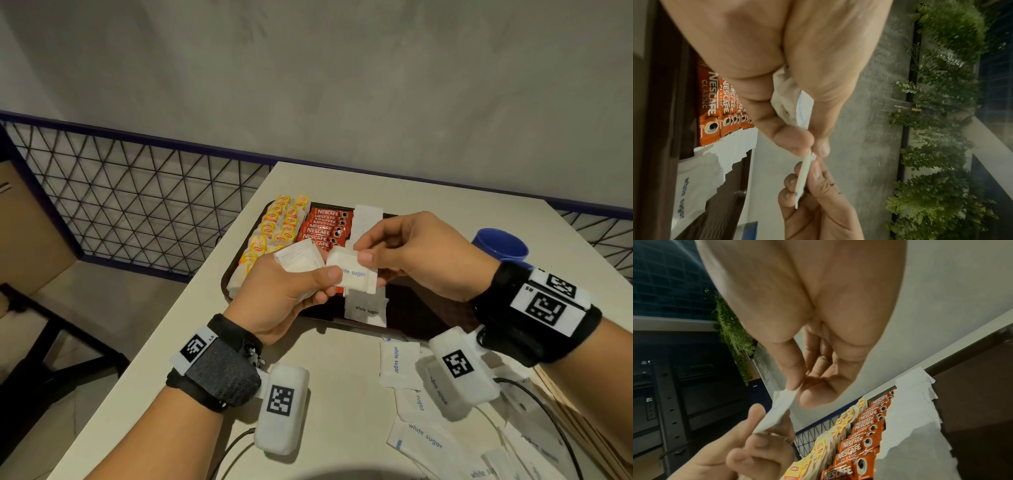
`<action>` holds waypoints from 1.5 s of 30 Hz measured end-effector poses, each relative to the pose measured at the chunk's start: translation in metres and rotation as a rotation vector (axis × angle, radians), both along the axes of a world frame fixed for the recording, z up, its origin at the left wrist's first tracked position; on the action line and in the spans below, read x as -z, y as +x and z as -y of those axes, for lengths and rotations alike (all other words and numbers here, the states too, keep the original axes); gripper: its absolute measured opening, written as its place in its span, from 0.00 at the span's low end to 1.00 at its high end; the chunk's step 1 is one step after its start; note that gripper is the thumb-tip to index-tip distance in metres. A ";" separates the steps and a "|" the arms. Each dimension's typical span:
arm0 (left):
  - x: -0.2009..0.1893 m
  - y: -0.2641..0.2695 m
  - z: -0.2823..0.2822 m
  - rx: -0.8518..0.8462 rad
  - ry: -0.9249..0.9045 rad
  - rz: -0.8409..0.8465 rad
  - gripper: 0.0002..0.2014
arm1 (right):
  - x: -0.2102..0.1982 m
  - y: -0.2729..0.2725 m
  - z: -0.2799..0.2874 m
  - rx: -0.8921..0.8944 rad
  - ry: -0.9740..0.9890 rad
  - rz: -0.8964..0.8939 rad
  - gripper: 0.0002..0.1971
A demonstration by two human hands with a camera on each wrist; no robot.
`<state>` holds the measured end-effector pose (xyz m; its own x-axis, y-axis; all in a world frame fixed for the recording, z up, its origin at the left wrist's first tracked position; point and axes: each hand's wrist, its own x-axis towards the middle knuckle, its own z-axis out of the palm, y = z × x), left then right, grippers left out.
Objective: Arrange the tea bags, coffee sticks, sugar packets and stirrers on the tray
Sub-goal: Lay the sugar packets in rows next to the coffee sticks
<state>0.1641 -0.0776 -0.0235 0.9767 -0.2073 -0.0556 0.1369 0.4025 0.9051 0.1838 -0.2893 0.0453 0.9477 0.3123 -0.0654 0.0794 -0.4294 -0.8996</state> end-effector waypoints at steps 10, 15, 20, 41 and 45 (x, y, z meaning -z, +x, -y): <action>0.001 0.008 -0.005 -0.141 -0.093 -0.080 0.06 | 0.034 0.022 0.022 0.008 -0.350 -0.038 0.05; 0.003 0.009 -0.005 -0.150 -0.097 -0.099 0.08 | 0.046 0.025 0.020 -0.076 -0.484 -0.100 0.07; 0.005 0.010 -0.006 -0.151 -0.088 -0.102 0.12 | 0.047 0.027 0.012 -0.115 -0.660 -0.026 0.14; 0.005 0.010 -0.007 -0.138 -0.091 -0.114 0.10 | 0.047 0.028 0.013 -0.113 -0.679 0.023 0.12; 0.002 0.010 -0.006 -0.136 -0.156 -0.131 0.09 | 0.039 0.026 0.012 -0.063 -0.653 0.083 0.06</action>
<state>0.1746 -0.0717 -0.0259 0.9827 -0.0906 -0.1614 0.1843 0.5586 0.8087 0.2095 -0.3016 0.0058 0.9389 0.2885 -0.1875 0.1804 -0.8767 -0.4459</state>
